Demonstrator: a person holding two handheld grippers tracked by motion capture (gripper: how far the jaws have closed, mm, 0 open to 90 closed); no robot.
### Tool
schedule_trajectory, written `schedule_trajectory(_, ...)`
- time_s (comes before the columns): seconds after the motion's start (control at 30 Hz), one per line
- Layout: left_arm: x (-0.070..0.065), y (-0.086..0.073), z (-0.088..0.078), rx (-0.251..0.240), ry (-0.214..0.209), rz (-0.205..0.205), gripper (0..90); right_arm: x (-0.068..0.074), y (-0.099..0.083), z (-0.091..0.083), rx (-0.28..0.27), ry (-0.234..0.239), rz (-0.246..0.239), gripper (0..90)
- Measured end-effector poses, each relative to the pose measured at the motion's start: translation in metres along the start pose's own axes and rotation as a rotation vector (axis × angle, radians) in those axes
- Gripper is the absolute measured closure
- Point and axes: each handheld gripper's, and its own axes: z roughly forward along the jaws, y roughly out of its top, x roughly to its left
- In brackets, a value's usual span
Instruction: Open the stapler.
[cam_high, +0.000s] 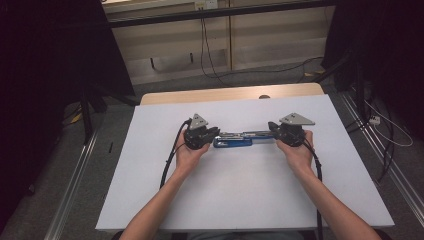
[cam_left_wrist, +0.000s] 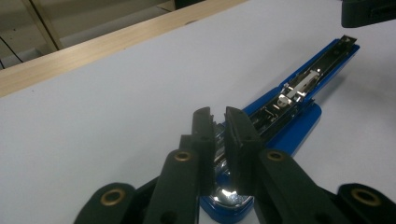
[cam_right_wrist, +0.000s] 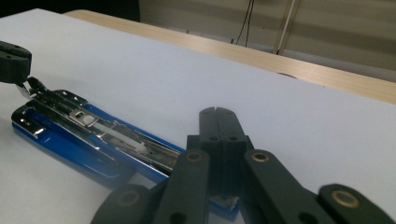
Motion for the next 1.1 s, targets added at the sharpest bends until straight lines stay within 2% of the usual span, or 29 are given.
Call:
schedule_trajectory(0.07, 0.001, 0.001, -0.002, -0.011, 0.01, -0.003, 81.9, -0.001, 0.0, -0.001, -0.011, 0.0, 0.009, 90.0)
schedule_trajectory(0.1, 0.002, 0.001, -0.003, -0.018, 0.016, -0.013, 78.0, -0.003, 0.001, -0.002, -0.018, 0.006, 0.02, 86.4)
schedule_trajectory(0.2, 0.002, 0.002, -0.005, -0.023, 0.024, -0.015, 69.2, -0.004, 0.001, -0.002, -0.021, 0.008, 0.026, 84.2)
schedule_trajectory(0.23, 0.002, 0.002, -0.006, -0.03, 0.031, -0.019, 63.9, -0.004, 0.001, -0.003, -0.026, 0.017, 0.029, 81.6)
schedule_trajectory(0.27, 0.002, 0.002, -0.006, -0.031, 0.034, -0.025, 63.9, -0.004, 0.001, -0.003, -0.026, 0.017, 0.029, 81.6)
schedule_trajectory(0.3, 0.001, 0.003, -0.006, -0.028, 0.051, -0.027, 55.0, -0.004, 0.001, -0.003, -0.029, 0.021, 0.028, 80.2)
schedule_trajectory(0.33, 0.001, 0.003, -0.006, -0.028, 0.051, -0.027, 50.8, -0.004, 0.001, -0.003, -0.029, 0.021, 0.028, 80.2)
schedule_trajectory(0.37, 0.001, 0.003, -0.007, -0.027, 0.058, -0.029, 45.0, -0.004, 0.002, -0.003, -0.034, 0.027, 0.028, 76.2)
schedule_trajectory(0.4, 0.001, 0.003, -0.007, -0.024, 0.067, -0.032, 45.0, -0.004, 0.002, -0.003, -0.034, 0.027, 0.028, 76.2)
schedule_trajectory(0.43, 0.002, 0.003, -0.008, -0.017, 0.068, -0.036, 35.8, -0.003, 0.003, -0.004, -0.039, 0.032, 0.023, 65.6)
schedule_trajectory(0.47, 0.002, 0.003, -0.008, -0.017, 0.068, -0.036, 33.5, -0.003, 0.003, -0.004, -0.039, 0.032, 0.023, 65.6)
schedule_trajectory(0.5, 0.002, 0.003, -0.009, -0.018, 0.069, -0.041, 30.5, -0.002, 0.003, -0.004, -0.044, 0.028, 0.02, 56.9)
schedule_trajectory(0.57, 0.002, 0.003, -0.01, -0.017, 0.077, -0.037, 28.3, -0.002, 0.003, -0.004, -0.044, 0.029, 0.021, 53.8)
schedule_trajectory(0.67, 0.0, 0.002, -0.012, -0.013, 0.088, -0.036, 17.4, -0.002, 0.002, -0.004, -0.04, 0.05, 0.036, 38.5)
schedule_trajectory(0.7, 0.0, 0.002, -0.012, -0.013, 0.088, -0.036, 16.1, -0.002, 0.002, -0.004, -0.04, 0.05, 0.036, 38.5)
schedule_trajectory(0.73, 0.001, 0.002, -0.013, -0.01, 0.082, -0.034, 16.1, -0.002, 0.002, -0.004, -0.038, 0.057, 0.037, 34.5)
schedule_trajectory(0.77, 0.0, 0.001, -0.014, -0.017, 0.083, -0.035, 13.3, -0.002, 0.002, -0.004, -0.031, 0.074, 0.054, 23.9)
schedule_trajectory(0.8, 0.0, 0.001, -0.014, -0.017, 0.083, -0.035, 10.3, -0.002, 0.002, -0.004, -0.031, 0.074, 0.054, 23.9)
schedule_trajectory(0.83, 0.0, 0.001, -0.016, -0.02, 0.07, -0.045, 6.9, -0.002, 0.001, -0.005, -0.029, 0.078, 0.069, 16.9)
schedule_trajectory(0.87, 0.0, 0.001, -0.016, -0.02, 0.07, -0.045, 5.8, -0.002, 0.001, -0.005, -0.029, 0.078, 0.069, 16.9)
schedule_trajectory(0.9, 0.0, 0.001, -0.017, -0.028, 0.051, -0.064, 5.5, -0.003, 0.002, -0.006, -0.039, 0.087, 0.075, 12.6)
schedule_trajectory(1.03, -0.002, -0.001, -0.021, -0.036, 0.031, -0.071, 3.8, -0.004, 0.002, -0.01, -0.042, 0.098, 0.059, 7.5)
schedule_trajectory(1.1, -0.003, -0.001, -0.024, -0.029, 0.025, -0.054, 4.2, -0.005, 0.001, -0.013, -0.042, 0.102, 0.051, 5.2)
